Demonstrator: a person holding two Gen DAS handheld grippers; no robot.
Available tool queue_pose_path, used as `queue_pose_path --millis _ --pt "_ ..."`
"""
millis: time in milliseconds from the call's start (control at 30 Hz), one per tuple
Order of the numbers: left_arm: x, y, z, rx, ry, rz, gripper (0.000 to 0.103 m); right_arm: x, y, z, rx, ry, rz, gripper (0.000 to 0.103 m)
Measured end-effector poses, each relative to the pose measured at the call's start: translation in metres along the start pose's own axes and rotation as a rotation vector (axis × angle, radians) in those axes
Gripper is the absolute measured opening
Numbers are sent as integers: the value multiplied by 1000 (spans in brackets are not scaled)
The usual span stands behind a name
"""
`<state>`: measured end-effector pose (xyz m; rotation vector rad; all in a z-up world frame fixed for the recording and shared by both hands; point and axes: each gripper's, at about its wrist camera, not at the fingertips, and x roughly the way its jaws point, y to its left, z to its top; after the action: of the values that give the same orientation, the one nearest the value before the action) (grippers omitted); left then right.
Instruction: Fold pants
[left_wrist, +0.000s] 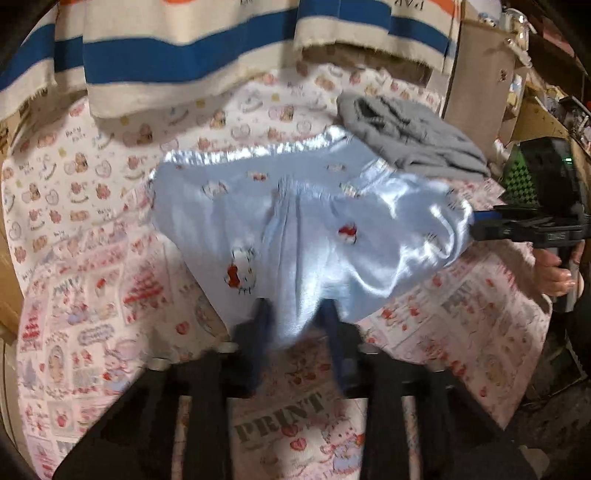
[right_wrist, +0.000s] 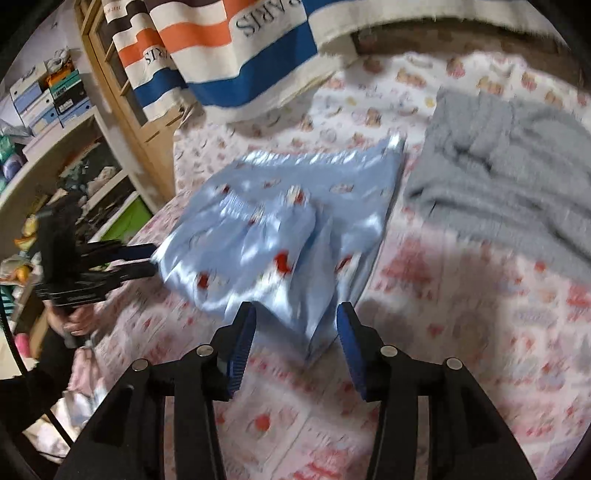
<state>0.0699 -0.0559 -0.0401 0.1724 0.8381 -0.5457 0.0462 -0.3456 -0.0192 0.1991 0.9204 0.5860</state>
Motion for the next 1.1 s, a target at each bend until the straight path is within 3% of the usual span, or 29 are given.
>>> queue_pose_path --millis 33,67,133,333,533,633,733,767,800,900,1100 --pt "4 0 -1 2 14 -7 4 0 -1 -3 -8 4 28 29" --pt "6 -1 -2 5 15 -3 4 2 0 -5 -22 8 32 2" --pt "0 -3 -3 18 -8 13 3 4 -1 -4 -21 0 -35 1" --pt "-33 8 -3 18 -63 27 3 -16 -2 4 -15 -23 -37 1" --pt "-16 9 -17 34 13 53 10 1 7 -2 -67 61 -96 1" --pt "-20 13 -20 13 -8 31 16 -1 2 -3 -37 67 -93 10" --pt "-37 16 -14 -3 -59 8 40 -18 -2 1 -16 10 -106 37" --pt "-43 17 -10 -9 -75 0 44 -27 -3 5 -12 -26 -105 51" --pt "-48 18 -4 -15 -95 -11 45 -33 -3 10 -11 -53 -99 55" --pt "-50 17 22 -24 -114 39 45 -41 4 34 -17 -108 -72 55" --pt "-18 36 85 -34 -144 203 48 -15 9 109 18 -135 -152 55"
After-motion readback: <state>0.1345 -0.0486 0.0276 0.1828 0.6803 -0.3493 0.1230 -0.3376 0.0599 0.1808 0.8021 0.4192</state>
